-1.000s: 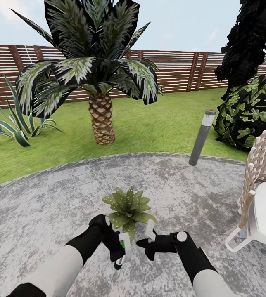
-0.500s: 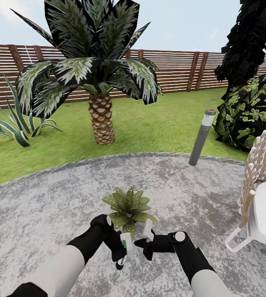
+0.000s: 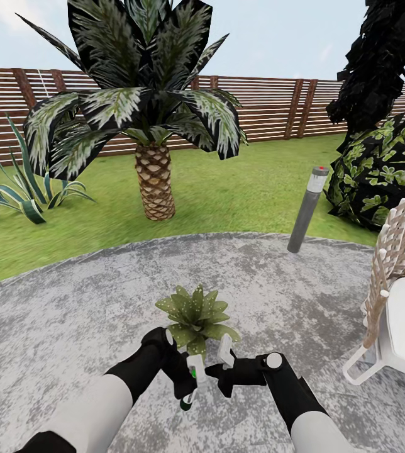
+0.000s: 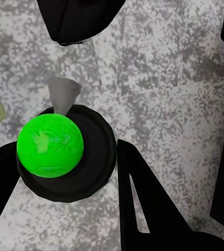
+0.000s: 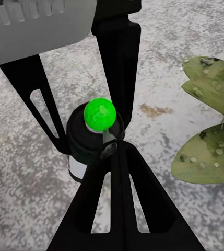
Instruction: Pick up the pesticide atomizer in the garden and spray insectifuge to fully cover both potted plants in the garden.
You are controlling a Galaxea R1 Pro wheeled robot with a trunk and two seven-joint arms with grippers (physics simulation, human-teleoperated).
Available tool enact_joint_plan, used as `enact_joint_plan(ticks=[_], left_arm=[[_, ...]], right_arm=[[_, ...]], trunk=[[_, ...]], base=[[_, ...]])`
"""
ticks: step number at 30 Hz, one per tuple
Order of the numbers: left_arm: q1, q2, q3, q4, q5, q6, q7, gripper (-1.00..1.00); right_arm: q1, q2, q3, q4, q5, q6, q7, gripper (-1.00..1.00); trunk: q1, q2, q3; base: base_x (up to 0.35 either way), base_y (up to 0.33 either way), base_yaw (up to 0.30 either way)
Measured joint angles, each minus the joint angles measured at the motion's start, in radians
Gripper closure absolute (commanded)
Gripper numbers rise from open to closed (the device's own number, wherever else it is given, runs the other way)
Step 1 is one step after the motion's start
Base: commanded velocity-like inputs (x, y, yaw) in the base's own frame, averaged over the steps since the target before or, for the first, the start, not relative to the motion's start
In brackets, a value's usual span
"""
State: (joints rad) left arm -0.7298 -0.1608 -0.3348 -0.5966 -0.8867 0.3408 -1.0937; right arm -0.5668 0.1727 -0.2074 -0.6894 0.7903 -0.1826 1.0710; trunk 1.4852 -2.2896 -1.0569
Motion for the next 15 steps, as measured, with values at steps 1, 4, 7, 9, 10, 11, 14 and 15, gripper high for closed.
enact_joint_plan(ticks=[1,4,7,9,10,11,14,15], left_arm=[[0.000,0.000,0.000,0.000,0.000,0.000,0.000,1.00],[0.000,-0.001,0.000,0.001,0.000,0.000,0.000,1.00],[0.000,-0.002,0.001,0.002,0.000,0.000,0.000,1.00],[0.000,-0.003,0.001,0.002,0.001,0.000,0.000,1.00],[0.000,-0.006,0.001,0.002,0.001,0.000,0.000,1.00],[0.000,-0.007,0.001,0.002,0.001,0.000,0.000,1.00],[0.000,-0.009,0.001,0.002,0.001,0.000,0.000,1.00],[0.000,-0.009,0.001,0.002,0.001,0.000,0.000,1.00]], right_arm=[[0.000,0.000,0.000,0.000,0.000,0.000,0.000,1.00],[0.000,0.000,0.000,0.000,0.000,0.000,0.000,1.00],[0.000,0.000,0.000,0.000,0.000,0.000,0.000,1.00],[0.000,0.000,0.000,0.000,0.000,0.000,0.000,1.00],[0.000,0.000,0.000,0.000,0.000,0.000,0.000,1.00],[0.000,0.000,0.000,0.000,0.000,0.000,0.000,1.00],[0.000,0.000,0.000,0.000,0.000,0.000,0.000,1.00],[0.000,0.000,0.000,0.000,0.000,0.000,0.000,1.00]], trunk=[[0.000,0.000,0.000],[0.000,0.000,0.000],[0.000,0.000,0.000],[0.000,0.000,0.000],[0.000,0.000,0.000],[0.000,0.000,0.000],[0.000,0.000,0.000],[0.000,0.000,0.000]], base=[[0.000,0.000,0.000],[0.000,0.000,0.000],[0.000,0.000,0.000],[0.000,0.000,0.000],[0.000,0.000,0.000],[0.000,0.000,0.000],[0.000,0.000,0.000],[0.000,0.000,0.000]])
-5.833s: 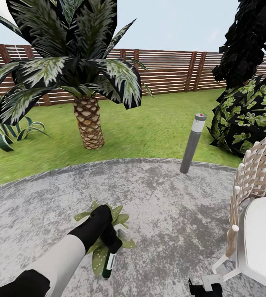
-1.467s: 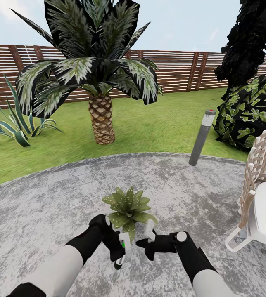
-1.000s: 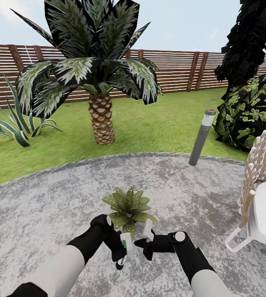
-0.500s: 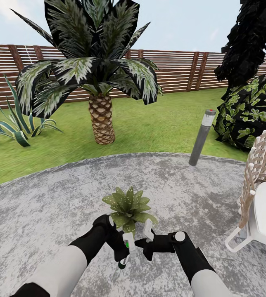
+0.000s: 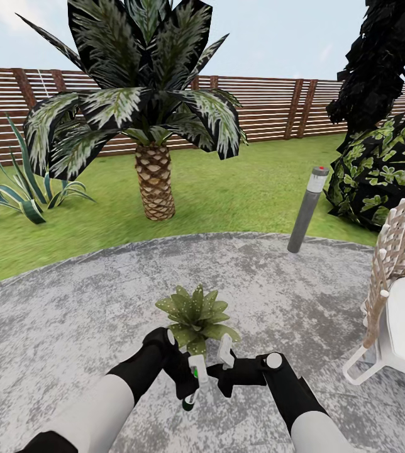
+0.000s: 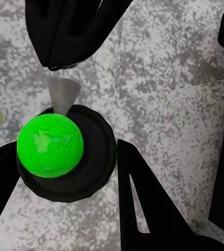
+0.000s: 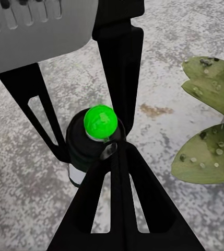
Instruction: Pick up the pesticide atomizer in the garden and spray insectifuge to fully cover both potted plants in the garden.
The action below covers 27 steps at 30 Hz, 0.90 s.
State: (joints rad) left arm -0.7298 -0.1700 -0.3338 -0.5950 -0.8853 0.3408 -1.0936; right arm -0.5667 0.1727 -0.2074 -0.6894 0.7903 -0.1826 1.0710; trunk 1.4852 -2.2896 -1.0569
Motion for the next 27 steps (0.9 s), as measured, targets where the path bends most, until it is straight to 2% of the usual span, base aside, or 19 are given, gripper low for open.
enact_joint_plan(ticks=[21,25,27], left_arm=[[0.000,-0.004,-0.002,0.002,0.001,0.000,0.001,1.00],[0.000,0.017,-0.002,0.008,0.001,-0.001,0.007,1.00],[0.002,0.052,-0.002,0.008,-0.001,-0.002,0.006,1.00]], right_arm=[[0.000,0.000,0.001,0.000,0.000,0.000,-0.002,1.00],[0.000,0.000,0.001,0.000,0.000,0.000,-0.002,1.00],[0.000,0.000,0.002,0.000,0.000,0.000,-0.002,1.00]], trunk=[[0.000,0.000,0.000],[0.000,0.000,0.000],[0.000,0.000,0.000]], base=[[0.000,0.000,0.000],[0.000,0.000,0.000],[0.000,0.000,0.000]])
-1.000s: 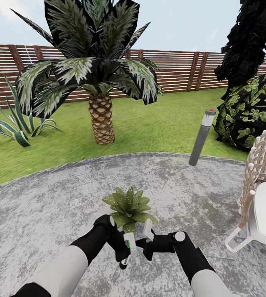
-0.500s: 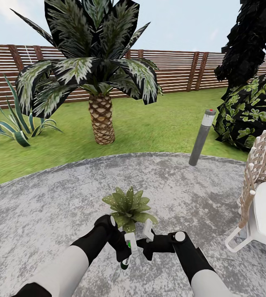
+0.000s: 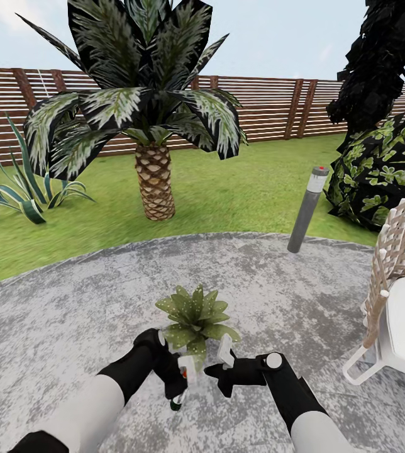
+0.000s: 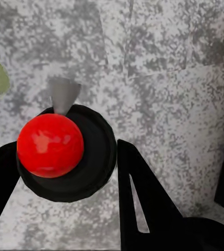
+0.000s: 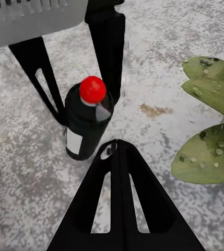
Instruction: Pick up the pesticide atomizer in the garden and spray insectifuge to fully cover both potted plants in the garden.
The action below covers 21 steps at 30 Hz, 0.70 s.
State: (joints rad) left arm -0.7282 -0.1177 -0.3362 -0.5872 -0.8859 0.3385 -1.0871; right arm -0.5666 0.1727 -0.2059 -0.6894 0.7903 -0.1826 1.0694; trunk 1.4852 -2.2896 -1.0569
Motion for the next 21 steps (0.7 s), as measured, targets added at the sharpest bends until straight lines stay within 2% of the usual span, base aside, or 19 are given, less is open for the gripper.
enact_joint_plan(ticks=[4,10,11,14,16,19,21], left_arm=[[0.008,0.060,-0.001,0.000,0.000,-0.002,-0.002,1.00],[0.012,0.168,0.013,0.000,0.005,-0.015,-0.004,1.00],[0.012,0.180,0.014,0.000,0.009,-0.016,-0.004,1.00],[0.012,0.211,0.026,0.000,0.014,-0.014,-0.002,1.00],[0.012,0.219,0.059,0.000,0.019,-0.015,-0.002,1.00],[0.012,0.225,0.158,0.000,0.022,-0.029,0.000,1.00],[0.012,0.224,0.265,0.000,0.025,-0.066,0.016,1.00]], right_arm=[[0.000,0.000,-0.001,0.000,0.000,0.000,0.001,1.00],[0.001,0.000,-0.001,0.001,0.000,-0.002,0.001,1.00],[0.001,0.000,-0.001,0.001,0.001,-0.002,0.001,-1.00],[0.001,0.000,-0.001,0.002,0.000,-0.002,0.001,-1.00],[0.001,0.000,-0.002,0.002,0.000,-0.002,0.000,-1.00],[0.001,0.000,-0.005,0.007,-0.001,-0.005,-0.007,-1.00],[0.003,-0.002,-0.007,0.011,-0.001,-0.008,-0.049,-1.00]], trunk=[[0.000,0.000,0.000],[0.000,0.000,0.000],[0.000,0.000,0.000],[0.000,0.000,0.000],[0.000,0.000,0.000],[0.000,0.000,0.000],[0.000,0.000,0.000]], base=[[0.000,0.000,0.000],[0.000,0.000,0.000],[0.000,0.000,0.000],[0.000,0.000,0.000],[0.000,0.000,0.000],[0.000,0.000,0.000],[0.000,0.000,0.000]])
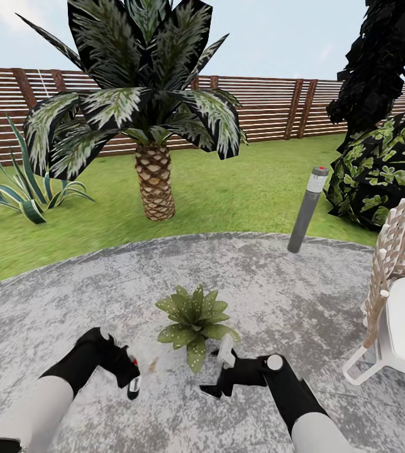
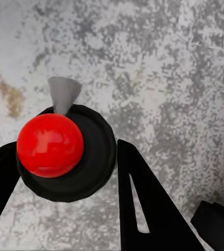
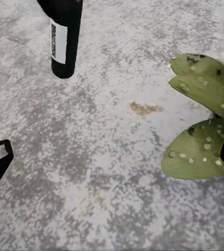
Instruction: Pick up the pesticide atomizer in the garden and spray insectifuge to fully cover both potted plants in the garden.
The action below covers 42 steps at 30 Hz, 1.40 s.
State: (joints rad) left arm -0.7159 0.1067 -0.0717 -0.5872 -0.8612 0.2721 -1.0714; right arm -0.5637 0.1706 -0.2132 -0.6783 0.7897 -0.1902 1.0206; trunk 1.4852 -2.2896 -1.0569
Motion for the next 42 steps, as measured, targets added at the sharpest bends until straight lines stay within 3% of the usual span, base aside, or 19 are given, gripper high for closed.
enact_joint_plan(ticks=[3,4,5,7,9,11,12,14,16,18,20,25,29,35,42], left_arm=[[0.001,-0.008,0.174,0.035,0.038,-0.048,0.100,1.00],[0.002,-0.009,0.218,0.076,0.060,-0.072,0.150,1.00],[0.002,-0.010,0.235,0.109,0.085,-0.100,0.199,1.00],[0.003,-0.010,0.249,0.192,0.186,-0.181,0.352,1.00],[0.008,-0.011,0.250,0.256,0.280,-0.245,0.472,1.00],[0.026,-0.013,0.251,0.339,0.371,-0.336,0.623,1.00],[0.034,-0.014,0.251,0.375,0.401,-0.379,0.698,1.00],[0.061,-0.016,0.250,0.433,0.436,-0.452,0.816,1.00],[0.104,-0.017,0.252,0.460,0.467,-0.524,0.915,1.00],[0.161,-0.016,0.252,0.470,0.501,-0.580,0.987,1.00],[0.201,-0.014,0.252,0.473,0.531,-0.600,1.013,1.00],[0.261,-0.007,0.254,0.474,0.560,-0.606,1.022,1.00],[0.285,-0.001,0.252,0.476,0.604,-0.608,1.023,1.00],[0.291,0.000,0.252,0.476,0.613,-0.608,1.022,1.00],[0.292,0.007,0.254,0.476,0.614,-0.608,1.023,1.00]], right_arm=[[0.008,-0.028,-0.002,0.036,-0.013,-0.014,-0.207,-1.00],[0.020,-0.044,-0.002,0.080,-0.051,-0.042,-0.311,-1.00],[0.030,-0.057,-0.002,0.123,-0.096,-0.077,-0.386,-1.00],[0.040,-0.094,-0.002,0.229,-0.190,-0.162,-0.552,-1.00],[0.042,-0.107,-0.002,0.297,-0.219,-0.218,-0.675,-1.00],[0.054,-0.117,-0.001,0.383,-0.228,-0.271,-0.892,-1.00],[0.057,-0.119,-0.001,0.422,-0.236,-0.300,-1.002,-1.00],[0.063,-0.119,-0.003,0.477,-0.238,-0.382,-1.155,-1.00],[0.068,-0.119,-0.003,0.513,-0.238,-0.449,-1.239,-1.00],[0.070,-0.121,-0.003,0.529,-0.241,-0.475,-1.272,-1.00],[0.070,-0.122,-0.002,0.544,-0.240,-0.481,-1.281,-1.00],[0.071,-0.125,-0.001,0.638,-0.239,-0.482,-1.281,-1.00],[0.107,-0.124,-0.001,0.650,-0.239,-0.482,-1.280,-1.00],[0.160,-0.123,0.000,0.651,-0.237,-0.480,-1.278,-1.00],[0.180,-0.122,-0.001,0.651,-0.238,-0.480,-1.278,-1.00]], trunk=[[0.000,0.000,0.000],[0.000,0.000,0.000],[0.000,0.000,0.000],[0.000,0.000,0.000],[0.000,0.000,0.000],[0.000,0.000,0.000],[0.000,0.000,0.000],[0.000,0.000,0.000],[0.000,0.000,0.000],[0.000,0.000,0.000],[0.000,0.000,0.000],[0.000,0.000,0.000],[0.000,0.000,0.000],[0.000,0.000,0.000],[0.000,0.000,0.000]], base=[[0.000,0.000,0.000],[0.000,0.000,0.000],[0.000,0.000,0.000],[0.000,0.000,0.000],[0.000,0.000,0.000],[0.000,0.000,0.000],[0.000,0.000,0.000],[0.000,0.000,0.000],[0.000,0.000,0.000],[0.000,0.000,0.000],[0.000,0.000,0.000],[0.000,0.000,0.000],[0.000,0.000,0.000],[0.000,0.000,0.000],[0.000,0.000,0.000]])
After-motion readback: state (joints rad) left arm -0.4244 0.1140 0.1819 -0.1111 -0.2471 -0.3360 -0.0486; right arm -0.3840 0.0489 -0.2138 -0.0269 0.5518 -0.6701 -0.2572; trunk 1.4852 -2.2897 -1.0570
